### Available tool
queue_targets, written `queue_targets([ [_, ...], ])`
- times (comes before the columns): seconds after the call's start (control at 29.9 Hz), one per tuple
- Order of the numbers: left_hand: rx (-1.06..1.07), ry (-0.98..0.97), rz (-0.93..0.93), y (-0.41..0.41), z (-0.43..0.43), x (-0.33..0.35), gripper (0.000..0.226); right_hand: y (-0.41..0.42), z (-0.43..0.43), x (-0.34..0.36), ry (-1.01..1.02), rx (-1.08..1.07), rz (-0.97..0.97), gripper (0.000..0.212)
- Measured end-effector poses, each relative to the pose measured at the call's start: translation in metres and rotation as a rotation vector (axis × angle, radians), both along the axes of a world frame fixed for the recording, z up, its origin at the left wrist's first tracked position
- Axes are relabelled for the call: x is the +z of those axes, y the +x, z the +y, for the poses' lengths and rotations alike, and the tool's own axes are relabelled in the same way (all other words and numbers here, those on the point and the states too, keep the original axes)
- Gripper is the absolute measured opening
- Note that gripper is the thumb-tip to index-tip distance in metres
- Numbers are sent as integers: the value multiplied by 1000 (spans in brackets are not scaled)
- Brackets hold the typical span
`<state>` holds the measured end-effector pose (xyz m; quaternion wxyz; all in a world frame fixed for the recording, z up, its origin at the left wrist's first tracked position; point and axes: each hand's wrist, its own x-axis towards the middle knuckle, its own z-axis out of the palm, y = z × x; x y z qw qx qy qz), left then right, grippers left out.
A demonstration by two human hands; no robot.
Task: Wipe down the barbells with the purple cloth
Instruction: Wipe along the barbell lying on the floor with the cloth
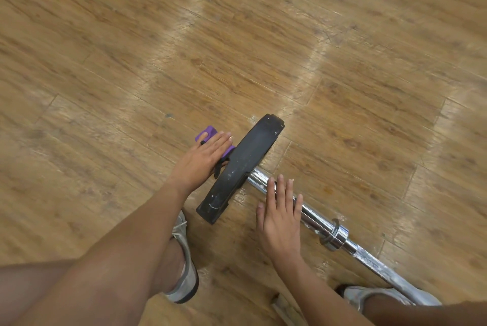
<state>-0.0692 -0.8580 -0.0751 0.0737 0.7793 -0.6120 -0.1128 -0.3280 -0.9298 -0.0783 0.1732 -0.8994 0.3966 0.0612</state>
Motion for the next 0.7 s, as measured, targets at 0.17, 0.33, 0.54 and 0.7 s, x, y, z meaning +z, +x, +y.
queue_targets([
  [0.17, 285, 11, 73, 11, -9, 10, 56, -3, 5, 1, 28, 14, 2, 62],
  [0.33, 11, 97, 76, -1, -19, 12, 62, -5, 2, 1, 39, 33, 44, 64],
  [0.54, 276, 66, 58, -4, -18, 13, 59, -8, -1, 2, 35, 68, 71, 66],
  [0.7, 138, 14, -83, -15, 11, -14, 95, -7, -4, 3, 62, 63, 79, 67],
])
